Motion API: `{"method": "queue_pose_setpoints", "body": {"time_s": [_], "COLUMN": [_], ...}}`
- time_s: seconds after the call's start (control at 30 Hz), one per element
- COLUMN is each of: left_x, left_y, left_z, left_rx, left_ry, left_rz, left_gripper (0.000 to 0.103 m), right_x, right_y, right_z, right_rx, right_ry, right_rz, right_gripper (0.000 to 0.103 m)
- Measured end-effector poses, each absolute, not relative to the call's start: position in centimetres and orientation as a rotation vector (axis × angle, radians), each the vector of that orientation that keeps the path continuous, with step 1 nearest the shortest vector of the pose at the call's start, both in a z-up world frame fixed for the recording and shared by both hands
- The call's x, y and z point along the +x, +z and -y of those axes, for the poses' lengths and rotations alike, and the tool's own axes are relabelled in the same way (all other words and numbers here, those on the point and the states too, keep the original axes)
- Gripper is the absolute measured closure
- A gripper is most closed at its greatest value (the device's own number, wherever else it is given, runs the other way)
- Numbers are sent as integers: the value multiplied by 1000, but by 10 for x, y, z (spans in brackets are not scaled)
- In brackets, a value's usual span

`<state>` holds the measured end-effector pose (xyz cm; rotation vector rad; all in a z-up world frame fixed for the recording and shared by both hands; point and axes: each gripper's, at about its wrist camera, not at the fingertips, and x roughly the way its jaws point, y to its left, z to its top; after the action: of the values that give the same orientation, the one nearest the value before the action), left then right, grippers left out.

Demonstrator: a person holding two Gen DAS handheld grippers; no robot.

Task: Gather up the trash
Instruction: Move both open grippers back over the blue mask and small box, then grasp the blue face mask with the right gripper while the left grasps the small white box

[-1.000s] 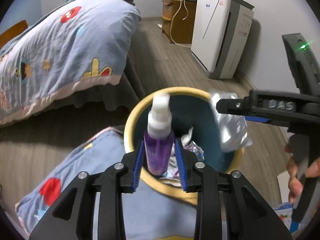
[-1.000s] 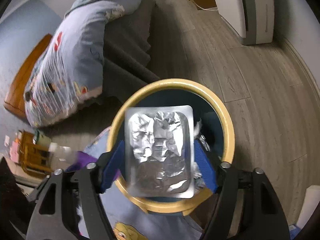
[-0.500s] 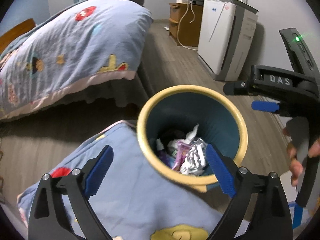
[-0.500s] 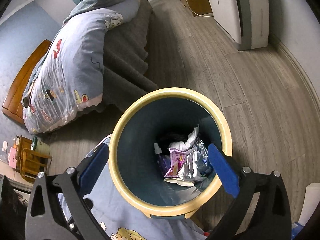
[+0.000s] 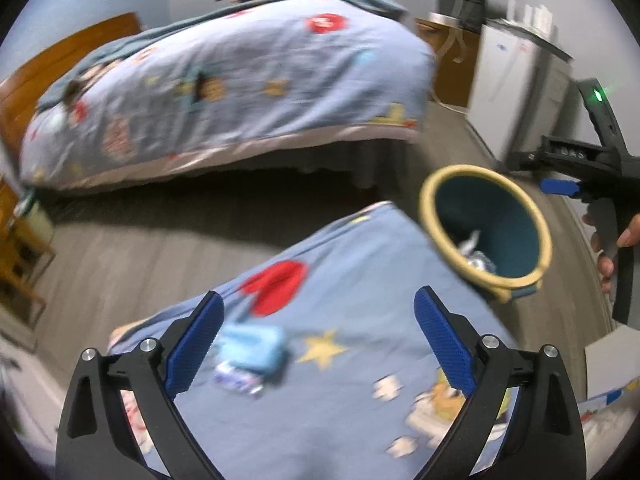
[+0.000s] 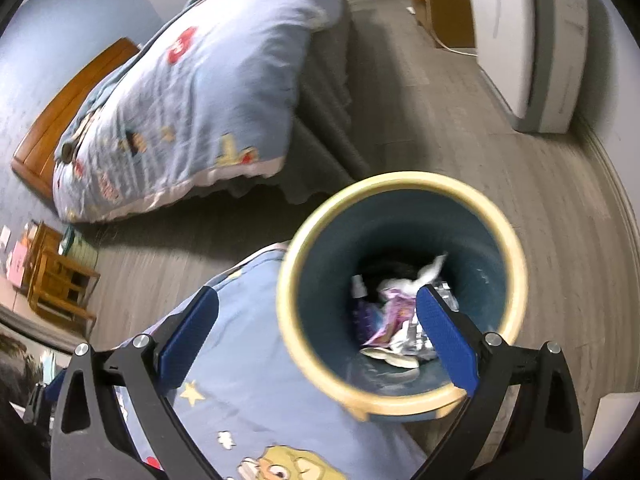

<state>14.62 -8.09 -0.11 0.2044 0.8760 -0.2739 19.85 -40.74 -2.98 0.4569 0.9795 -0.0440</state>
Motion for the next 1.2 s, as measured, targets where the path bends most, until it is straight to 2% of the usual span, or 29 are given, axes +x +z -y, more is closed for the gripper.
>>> {"method": "queue_pose_setpoints", "body": {"time_s": [0.2, 0.43, 0.83, 1.03, 1.13, 1.2], "left_x": [139, 141, 145, 150, 149, 149], "left_y": [-16, -31, -66, -76, -83, -88], "left_z": [2, -47, -67, -68, -64, -61], "left_rx": [114, 116, 185, 187, 202, 220], "left_ry": [-143, -80, -64, -83, -94, -101], "left_rz": [-892, -913, -978, -1006, -1019, -1027], "left_gripper": [7, 7, 7, 7, 7, 7], "right_x": [208, 217, 227, 228, 227, 227], "right_y": [-32, -68, -117, -138, -146, -151], "right_z": [336, 248, 172, 145, 134, 132], "right_rx": [352, 264, 364, 442, 425, 429], "right_ry": [36, 162, 244, 283, 299, 304], "right_rz": [-1016, -1147, -1283, -1352, -1379, -1395], "right_gripper": [6, 6, 8, 33, 52, 77]}}
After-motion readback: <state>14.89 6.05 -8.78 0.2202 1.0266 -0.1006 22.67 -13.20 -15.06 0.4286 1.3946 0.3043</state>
